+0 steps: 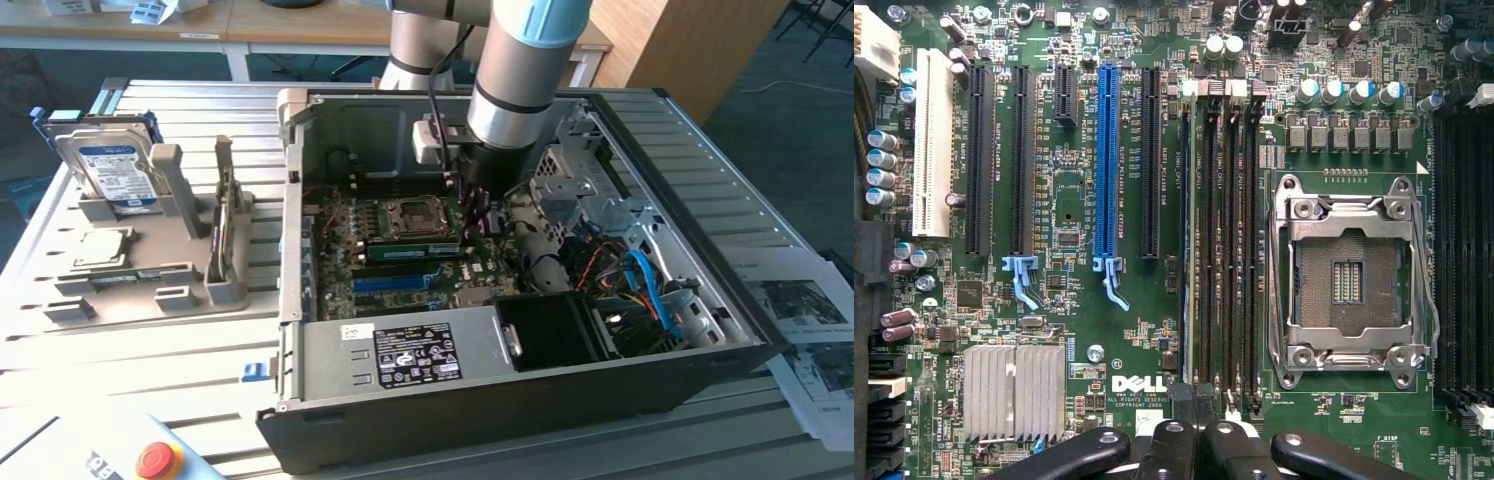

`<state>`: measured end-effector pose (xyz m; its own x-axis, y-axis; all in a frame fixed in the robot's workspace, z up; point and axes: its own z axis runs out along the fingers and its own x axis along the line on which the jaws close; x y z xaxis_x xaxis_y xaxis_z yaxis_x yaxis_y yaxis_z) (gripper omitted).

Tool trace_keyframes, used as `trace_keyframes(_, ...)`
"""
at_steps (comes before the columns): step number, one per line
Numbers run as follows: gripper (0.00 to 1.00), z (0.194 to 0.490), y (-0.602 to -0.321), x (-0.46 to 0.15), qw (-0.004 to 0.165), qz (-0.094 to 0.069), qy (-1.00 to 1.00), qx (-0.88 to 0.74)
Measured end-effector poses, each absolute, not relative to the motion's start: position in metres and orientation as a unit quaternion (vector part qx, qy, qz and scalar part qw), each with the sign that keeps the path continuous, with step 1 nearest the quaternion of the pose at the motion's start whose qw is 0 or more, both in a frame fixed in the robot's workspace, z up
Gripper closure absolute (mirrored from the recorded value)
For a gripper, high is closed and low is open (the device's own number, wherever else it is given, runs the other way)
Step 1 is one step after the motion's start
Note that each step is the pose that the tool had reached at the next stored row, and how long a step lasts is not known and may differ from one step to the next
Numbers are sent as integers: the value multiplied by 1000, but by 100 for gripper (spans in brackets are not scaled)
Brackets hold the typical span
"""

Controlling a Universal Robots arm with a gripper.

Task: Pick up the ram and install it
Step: 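Press down the ram until it locks into place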

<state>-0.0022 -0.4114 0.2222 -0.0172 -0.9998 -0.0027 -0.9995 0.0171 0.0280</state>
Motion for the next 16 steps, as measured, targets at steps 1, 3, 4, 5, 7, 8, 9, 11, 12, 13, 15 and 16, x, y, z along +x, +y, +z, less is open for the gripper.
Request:
trace_keyframes(1,90,222,-411,-2,9,-11,-713,701)
trace_keyframes(3,90,222,-411,-2,9,-11,-713,701)
trace_keyframes(4,90,222,-411,-2,9,-11,-713,701)
trace_keyframes(5,90,222,-411,-2,9,-11,-713,701)
trace_keyframes(7,90,222,-411,-2,9,-11,-713,701)
trace_keyframes(8,90,222,-411,-2,9,-11,-713,701)
trace_keyframes(9,90,223,-411,-2,9,-11,-713,701)
trace_keyframes(11,90,225,-411,-2,9,-11,-713,701)
trace_keyframes(12,90,226,-411,-2,9,-11,-713,701)
trace_keyframes(13,90,227,-411,-2,9,-11,-713,701)
trace_keyframes(15,90,229,-411,-2,9,-11,-713,701)
trace_keyframes(16,90,230,-411,-2,9,-11,-713,701)
